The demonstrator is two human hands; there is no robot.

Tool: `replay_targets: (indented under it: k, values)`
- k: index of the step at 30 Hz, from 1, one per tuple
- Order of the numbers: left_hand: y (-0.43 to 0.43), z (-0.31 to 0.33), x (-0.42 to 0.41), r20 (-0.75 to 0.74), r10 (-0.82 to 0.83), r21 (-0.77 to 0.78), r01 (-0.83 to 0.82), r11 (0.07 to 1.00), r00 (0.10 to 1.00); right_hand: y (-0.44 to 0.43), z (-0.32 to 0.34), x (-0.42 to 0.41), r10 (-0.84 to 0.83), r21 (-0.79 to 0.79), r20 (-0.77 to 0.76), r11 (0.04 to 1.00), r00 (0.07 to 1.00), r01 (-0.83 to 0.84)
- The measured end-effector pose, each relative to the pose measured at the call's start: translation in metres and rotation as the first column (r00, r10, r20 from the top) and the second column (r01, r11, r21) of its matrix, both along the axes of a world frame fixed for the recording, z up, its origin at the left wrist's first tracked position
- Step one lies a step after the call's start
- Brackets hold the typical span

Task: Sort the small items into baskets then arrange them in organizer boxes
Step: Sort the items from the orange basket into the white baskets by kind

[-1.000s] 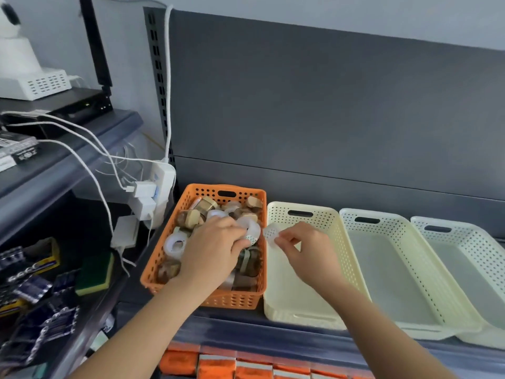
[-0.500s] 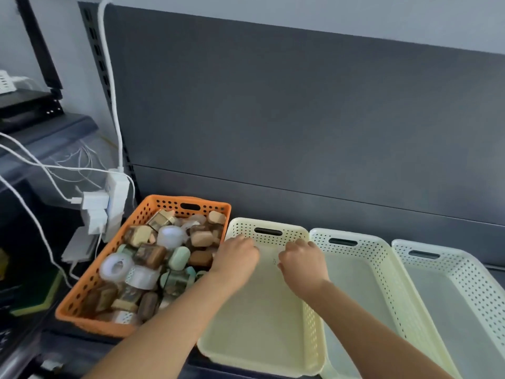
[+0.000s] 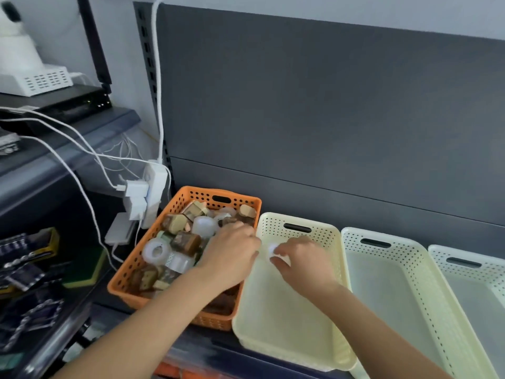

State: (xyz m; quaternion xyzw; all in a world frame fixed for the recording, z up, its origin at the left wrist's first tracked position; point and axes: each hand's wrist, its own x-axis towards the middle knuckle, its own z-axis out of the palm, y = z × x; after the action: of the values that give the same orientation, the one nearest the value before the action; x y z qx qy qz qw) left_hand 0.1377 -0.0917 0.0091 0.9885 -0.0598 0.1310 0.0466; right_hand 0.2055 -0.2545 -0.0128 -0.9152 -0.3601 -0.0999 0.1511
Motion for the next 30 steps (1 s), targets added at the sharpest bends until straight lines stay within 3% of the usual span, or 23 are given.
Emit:
replay_targets:
  k: [3, 7, 11, 18, 24, 30]
  values:
    - [0.037, 0.011, -0.022, 0.032, 0.104, -0.05, -0.102, 0.994, 0.994, 0.027, 0.011, -0.024, 0.137, 0.137, -0.007, 0.981, 0.991, -0.135]
    - [0.081, 0.011, -0.04, -0.132, 0.232, -0.014, -0.236, 0.972, 0.964, 0.057, 0.013, -0.045, 0.266, 0.1, -0.044, 0.96, 0.963, -0.261]
    - [0.099, 0.003, -0.05, -0.277, 0.182, -0.029, -0.198, 0.98, 0.944, 0.073, 0.002, -0.052, 0.222, -0.076, -0.094, 0.97, 0.97, -0.23]
    - [0.114, -0.004, -0.035, -0.282, 0.215, -0.011, -0.227, 0.974, 0.935, 0.082, 0.001, -0.057, 0.104, -0.175, -0.093, 0.977, 0.99, -0.119]
    - [0.114, 0.001, -0.031, -0.213, 0.192, 0.042, -0.187, 0.981, 0.958, 0.078, 0.005, -0.067, 0.032, 0.008, -0.194, 0.999, 0.981, -0.031]
    - [0.113, 0.008, -0.027, -0.262, 0.224, -0.049, -0.245, 0.968, 0.939, 0.057, 0.011, -0.063, 0.042, 0.266, -0.352, 0.962, 0.935, 0.057]
